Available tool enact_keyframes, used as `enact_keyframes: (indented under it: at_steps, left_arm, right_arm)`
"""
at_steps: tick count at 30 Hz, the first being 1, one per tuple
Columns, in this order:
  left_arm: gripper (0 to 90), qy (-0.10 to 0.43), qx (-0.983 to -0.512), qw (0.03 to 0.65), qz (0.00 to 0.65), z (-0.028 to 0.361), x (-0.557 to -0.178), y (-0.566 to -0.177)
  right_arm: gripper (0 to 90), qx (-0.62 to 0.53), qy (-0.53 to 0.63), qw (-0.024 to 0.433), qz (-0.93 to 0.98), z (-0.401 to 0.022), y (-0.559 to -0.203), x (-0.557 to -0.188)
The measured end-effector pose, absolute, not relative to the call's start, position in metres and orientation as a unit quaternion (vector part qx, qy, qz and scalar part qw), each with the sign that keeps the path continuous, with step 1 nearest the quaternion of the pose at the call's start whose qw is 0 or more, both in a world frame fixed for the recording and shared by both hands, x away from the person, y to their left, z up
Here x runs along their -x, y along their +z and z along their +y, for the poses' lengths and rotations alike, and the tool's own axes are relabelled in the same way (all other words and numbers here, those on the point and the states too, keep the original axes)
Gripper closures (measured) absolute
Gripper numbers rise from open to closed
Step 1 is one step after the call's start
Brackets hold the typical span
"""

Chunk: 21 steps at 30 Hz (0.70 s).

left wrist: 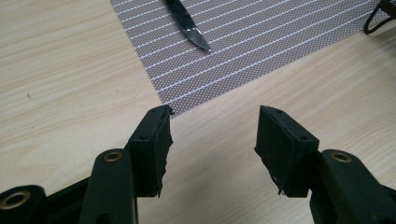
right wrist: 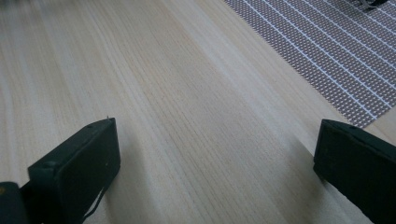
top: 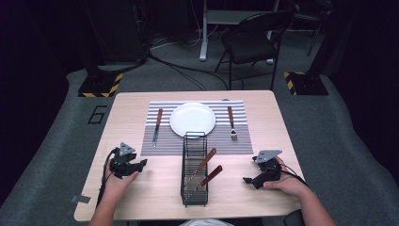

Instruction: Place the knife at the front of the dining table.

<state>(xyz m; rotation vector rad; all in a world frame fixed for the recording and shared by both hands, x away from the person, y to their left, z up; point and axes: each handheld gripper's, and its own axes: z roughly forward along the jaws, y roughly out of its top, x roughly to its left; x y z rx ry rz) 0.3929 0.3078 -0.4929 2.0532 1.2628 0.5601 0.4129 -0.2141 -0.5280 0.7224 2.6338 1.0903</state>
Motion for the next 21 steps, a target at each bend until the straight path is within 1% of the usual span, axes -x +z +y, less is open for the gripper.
enact_keyframes:
  at_steps: [3,6,9,11,15,18,19,20,21]
  left_arm:
    - [43.9,0.210,-0.781,0.332,0.486,0.314,-0.395,-0.497]
    - [42.6,0.203,-0.767,0.334,0.509,0.323,-0.398,-0.502]
    - [40.3,0.216,-0.759,0.334,0.516,0.329,-0.398,-0.503]
    - [38.5,0.222,-0.746,0.332,0.532,0.338,-0.399,-0.508]
    - [36.4,0.215,-0.738,0.333,0.546,0.347,-0.400,-0.510]
    - [34.8,0.222,-0.731,0.328,0.556,0.354,-0.401,-0.512]
    - [34.1,0.229,-0.726,0.328,0.559,0.356,-0.402,-0.513]
    - [31.3,0.238,-0.724,0.321,0.562,0.358,-0.402,-0.514]
    - [31.2,0.238,-0.724,0.321,0.562,0.358,-0.402,-0.514]
  right_arm:
    - [0.0,-0.244,0.369,0.100,0.891,-0.214,-0.528,-0.413]
    - [0.0,-0.244,0.369,0.100,0.891,-0.214,-0.528,-0.413]
    - [0.0,-0.244,0.369,0.101,0.891,-0.214,-0.528,-0.413]
    - [0.0,-0.245,0.369,0.100,0.891,-0.214,-0.528,-0.413]
    - [0.0,-0.245,0.369,0.101,0.891,-0.214,-0.528,-0.413]
    - [0.0,-0.245,0.369,0.101,0.891,-0.214,-0.528,-0.413]
    - [0.0,-0.245,0.369,0.101,0.891,-0.214,-0.528,-0.413]
    - [0.0,-0.245,0.369,0.101,0.891,-0.214,-0.528,-0.413]
    - [0.0,-0.245,0.369,0.101,0.891,-0.214,-0.528,-0.413]
